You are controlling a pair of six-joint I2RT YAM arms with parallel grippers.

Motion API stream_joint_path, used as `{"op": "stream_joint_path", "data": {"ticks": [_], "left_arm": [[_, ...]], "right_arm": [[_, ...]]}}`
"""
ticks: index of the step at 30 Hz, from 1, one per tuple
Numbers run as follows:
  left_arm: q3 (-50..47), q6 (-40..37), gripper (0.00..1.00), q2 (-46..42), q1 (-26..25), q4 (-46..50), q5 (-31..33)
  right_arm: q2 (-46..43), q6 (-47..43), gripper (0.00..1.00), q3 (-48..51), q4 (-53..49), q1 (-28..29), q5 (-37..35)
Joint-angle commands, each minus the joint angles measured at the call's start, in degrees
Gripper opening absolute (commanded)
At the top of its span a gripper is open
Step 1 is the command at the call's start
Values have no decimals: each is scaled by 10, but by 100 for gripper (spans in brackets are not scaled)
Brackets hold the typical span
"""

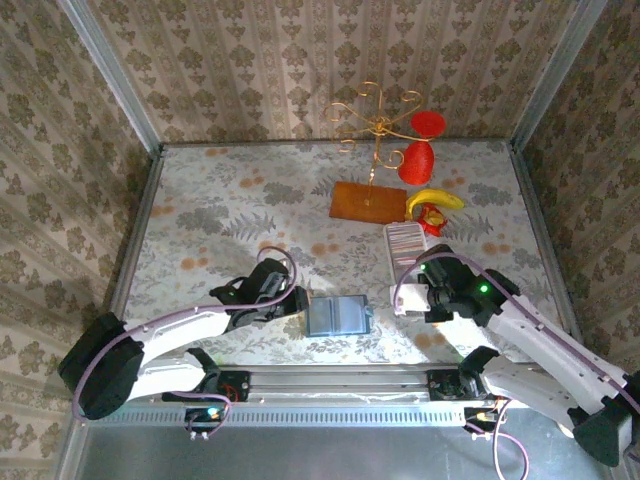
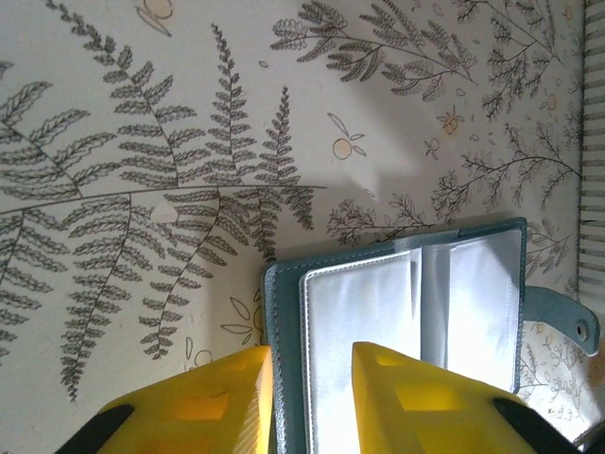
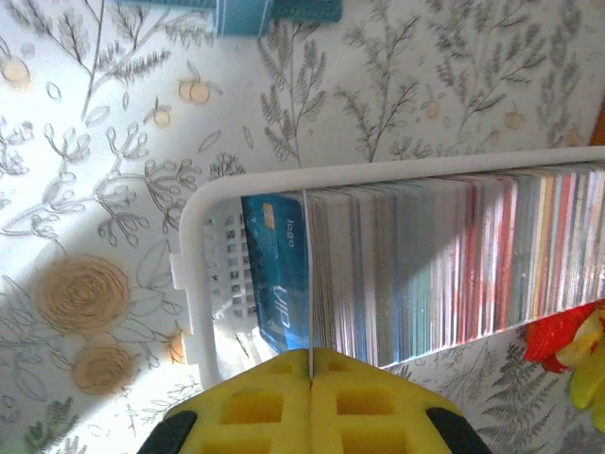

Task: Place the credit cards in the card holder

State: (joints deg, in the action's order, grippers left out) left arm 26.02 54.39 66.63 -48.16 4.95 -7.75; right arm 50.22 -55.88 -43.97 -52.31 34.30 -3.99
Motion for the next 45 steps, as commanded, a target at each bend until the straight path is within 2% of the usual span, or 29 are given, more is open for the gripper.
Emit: {"op": "stream_joint_path", "data": {"ticks": [1,3,6,10,11,13,15,19,23,28,38,45], "left_arm": [[-6,-23,21,-16,3,31,-4],[-9,-23,19,-23,4,31,-10],[-17,-17,19,-30,2,19,-20],[-18,-12,18,-30,-9,15,-23],[-17,-11,18,-28,-13,13,-23],[-17,-5,16,-24,-21,10,-19],[-20,0,15,-19,-26,2,-15],[-16,-3,12,4,-33,-8,-16],[-18,2,10,20,-40,-23,-15],[-18,8,9,28,-45,-27,-9],[-22,13,8,36,-50,-26,-8],[-20,12,6,53,-51,-31,-10]], "right_arm": [[-7,162,0,-47,-41,3,39],[-8,264,0,-62,-11,9,46],[-1,529,0,-75,72,22,23],[45,831,0,-63,174,24,140],[58,894,0,-44,230,30,177],[85,985,0,-9,335,57,204],[120,1053,0,0,382,89,174],[211,1113,0,-19,381,107,183],[270,1150,0,15,452,124,176],[324,1148,0,29,494,124,173],[356,1111,0,19,465,124,155],[349,1112,0,34,482,119,154]]}}
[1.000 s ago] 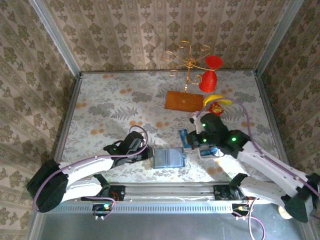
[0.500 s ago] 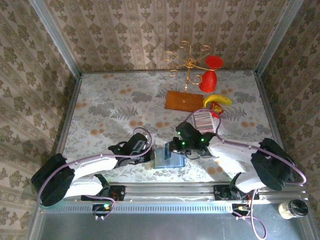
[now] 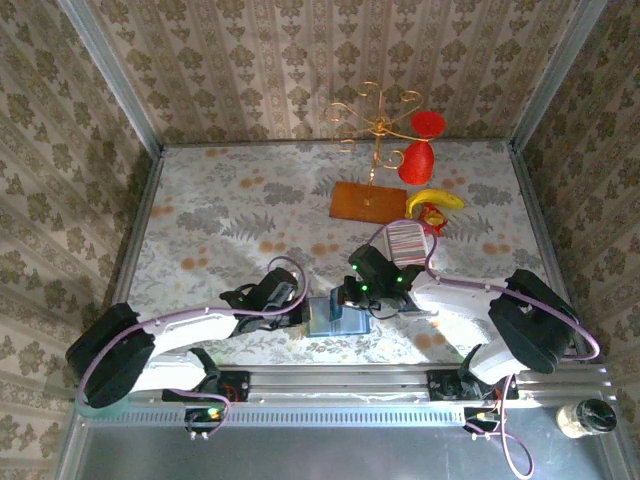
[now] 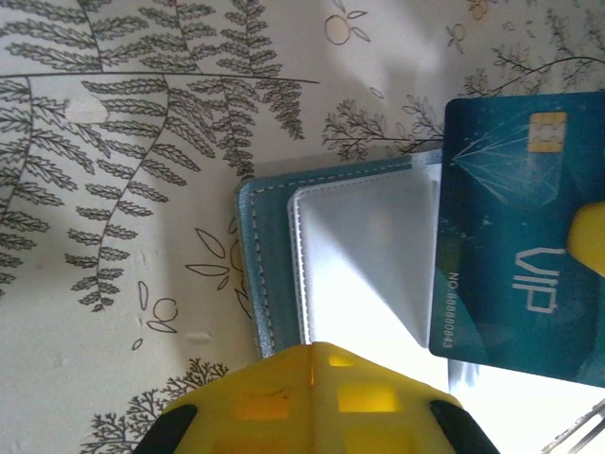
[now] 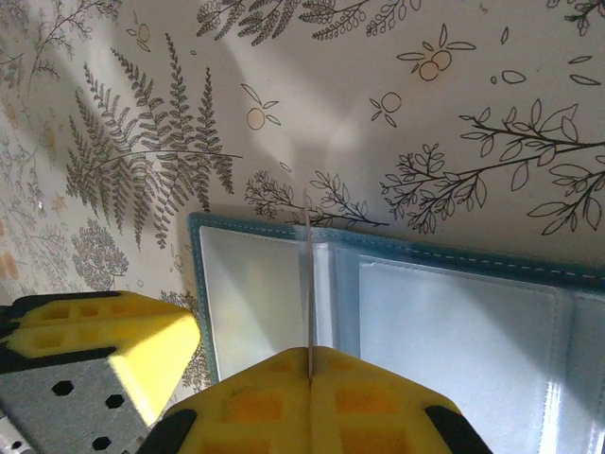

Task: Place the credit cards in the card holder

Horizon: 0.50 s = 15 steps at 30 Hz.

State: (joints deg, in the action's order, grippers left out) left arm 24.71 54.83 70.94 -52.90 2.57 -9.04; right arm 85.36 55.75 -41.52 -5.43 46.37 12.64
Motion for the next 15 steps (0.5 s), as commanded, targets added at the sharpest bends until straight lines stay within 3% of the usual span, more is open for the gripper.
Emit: {"op": "stream_joint_path", "data": {"ticks": [1,15], "left_arm": [[-6,8,6,13,-4,-9,3],[1,9,5,33,-11,-13,6]], "right_arm": [[-4,-3,0,11,14,-1,-12],[-31,-5,0,31,9,-8,-20]]}}
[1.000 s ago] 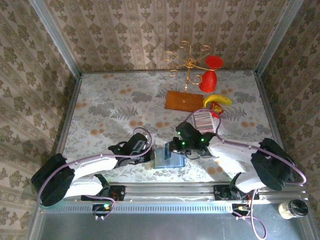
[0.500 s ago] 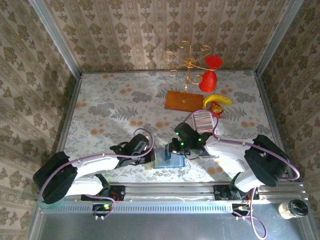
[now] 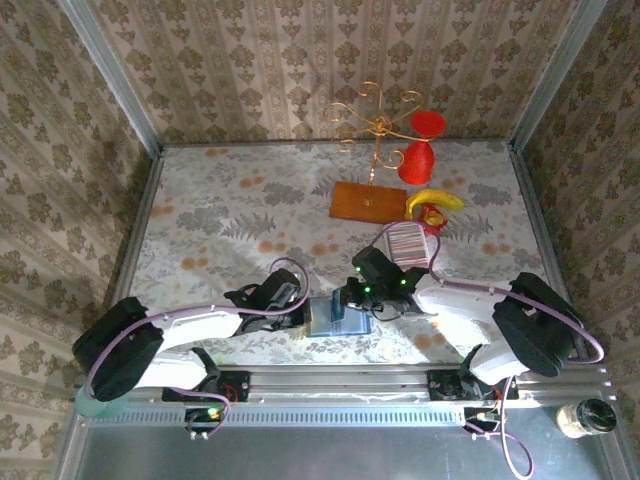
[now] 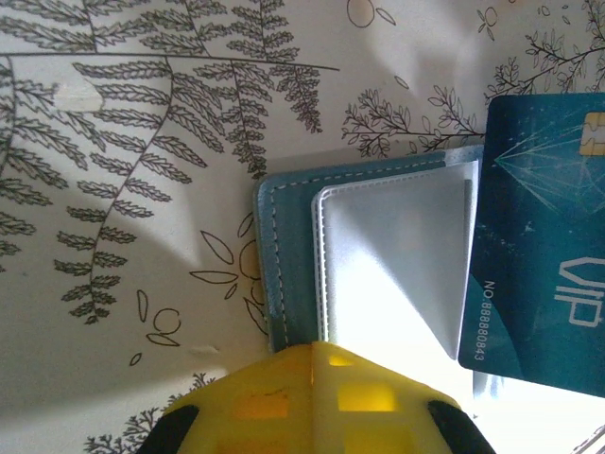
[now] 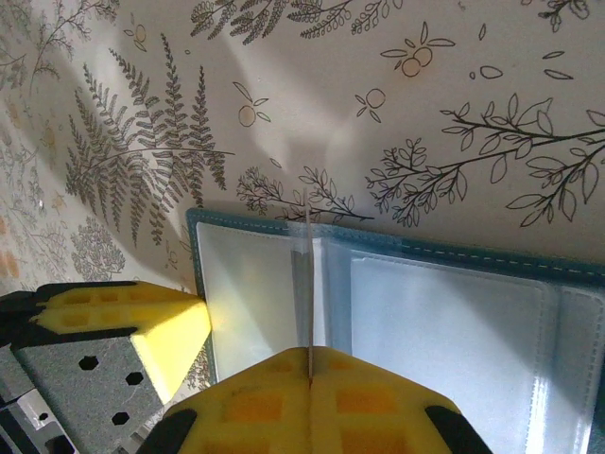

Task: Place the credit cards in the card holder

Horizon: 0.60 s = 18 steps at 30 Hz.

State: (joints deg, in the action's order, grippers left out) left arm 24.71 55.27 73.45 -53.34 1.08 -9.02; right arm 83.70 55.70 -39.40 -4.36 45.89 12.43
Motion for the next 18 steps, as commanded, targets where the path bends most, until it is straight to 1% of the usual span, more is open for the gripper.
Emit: {"op": "stream_joint_path", "data": {"ticks": [1,18], "left_arm": [[0,5,5,9,-7,2,7],[3,7,3,8,-10,11,11]], "right_arm": [[-16,-4,0,11,-1,-4,-20],[-20,26,0,55,49,-5,8]]}}
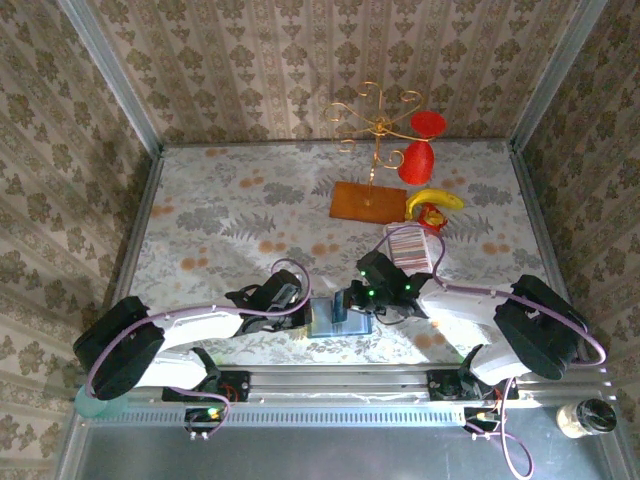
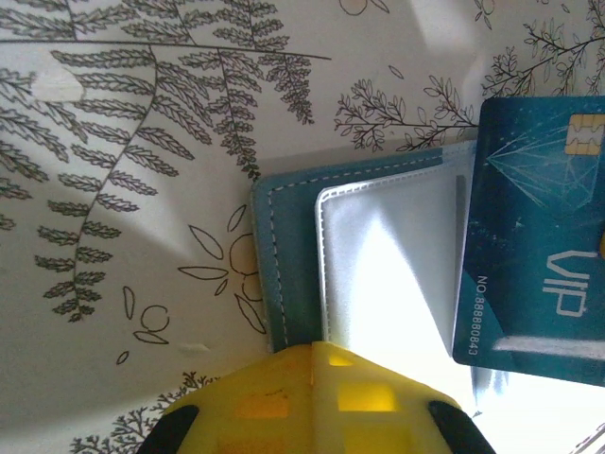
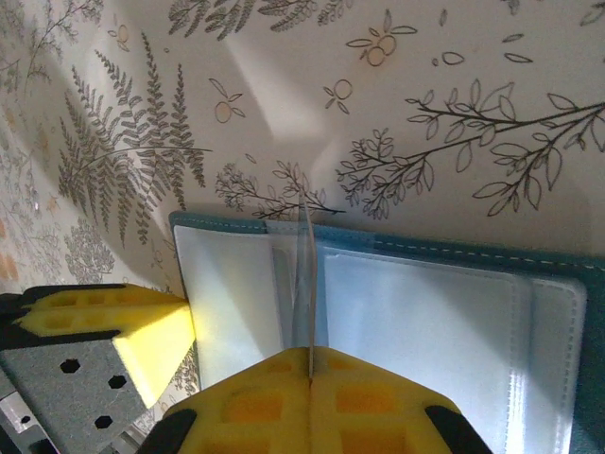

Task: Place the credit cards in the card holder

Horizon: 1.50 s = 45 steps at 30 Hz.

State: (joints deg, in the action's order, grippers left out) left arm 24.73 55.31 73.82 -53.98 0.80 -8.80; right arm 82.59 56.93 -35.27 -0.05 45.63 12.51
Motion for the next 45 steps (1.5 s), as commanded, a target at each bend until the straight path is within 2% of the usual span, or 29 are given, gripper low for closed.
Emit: {"op": "stream_joint_path", "data": {"ticks": [1,14,27,39,45], "left_arm": [[2,7,3,4,-4,14,8],[2,11,3,12,-6,10,11],[3,13,2,14,-8,13,12],[3,14,1,14,-8,13,12],[4,13,1,14,-9,14,12]], "right_arm": [[-9,18,0,19,11,-2,7],[-17,63,0,56,111,-2,40],[-24,68,0,64,107,-6,27],[-61,78,0,76,105,-15,-27],[-59,76,0,77,117,-25,-29]]}}
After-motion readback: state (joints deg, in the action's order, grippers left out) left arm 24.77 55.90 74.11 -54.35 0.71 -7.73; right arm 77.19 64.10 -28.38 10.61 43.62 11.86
